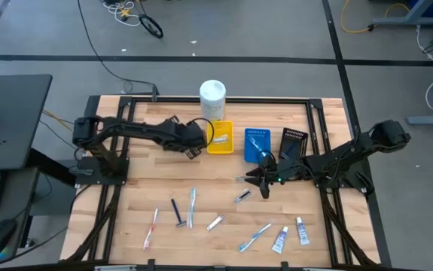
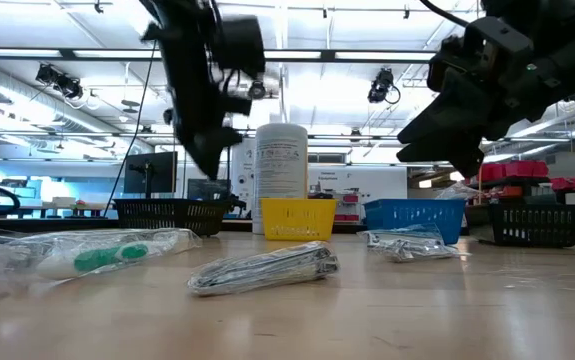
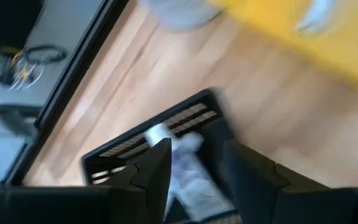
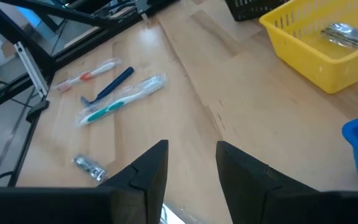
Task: Pick & Place Travel size toiletries
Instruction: Put the silver nail cutter into the yellow bin, then put the blue toothbrush into the blue bin
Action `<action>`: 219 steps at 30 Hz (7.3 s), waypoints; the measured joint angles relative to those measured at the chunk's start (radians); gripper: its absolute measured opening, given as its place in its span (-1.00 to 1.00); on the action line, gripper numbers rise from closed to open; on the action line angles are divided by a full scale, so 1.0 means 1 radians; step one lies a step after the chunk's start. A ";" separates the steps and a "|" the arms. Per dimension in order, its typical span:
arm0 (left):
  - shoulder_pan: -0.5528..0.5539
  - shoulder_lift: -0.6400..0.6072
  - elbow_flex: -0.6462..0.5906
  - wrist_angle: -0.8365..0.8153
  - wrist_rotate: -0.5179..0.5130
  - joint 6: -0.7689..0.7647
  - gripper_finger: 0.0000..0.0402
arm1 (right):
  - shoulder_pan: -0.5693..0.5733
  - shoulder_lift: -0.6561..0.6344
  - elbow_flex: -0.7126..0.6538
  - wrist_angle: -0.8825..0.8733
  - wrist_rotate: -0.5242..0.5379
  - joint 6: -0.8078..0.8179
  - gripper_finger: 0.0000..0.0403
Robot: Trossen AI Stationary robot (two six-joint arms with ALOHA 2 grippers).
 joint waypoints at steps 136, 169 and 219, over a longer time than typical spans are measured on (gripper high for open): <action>-0.535 -0.066 -0.147 0.660 0.031 -0.041 -0.36 | -0.434 0.520 0.539 -0.189 -0.057 -0.622 -0.36; -0.242 -0.066 -0.147 0.653 0.204 0.211 -0.36 | 0.037 0.212 0.539 -0.923 -0.328 -0.391 -0.34; -0.161 -0.066 -0.148 0.675 0.245 0.154 -0.36 | 0.462 0.463 0.316 -0.274 -0.086 -0.340 -0.77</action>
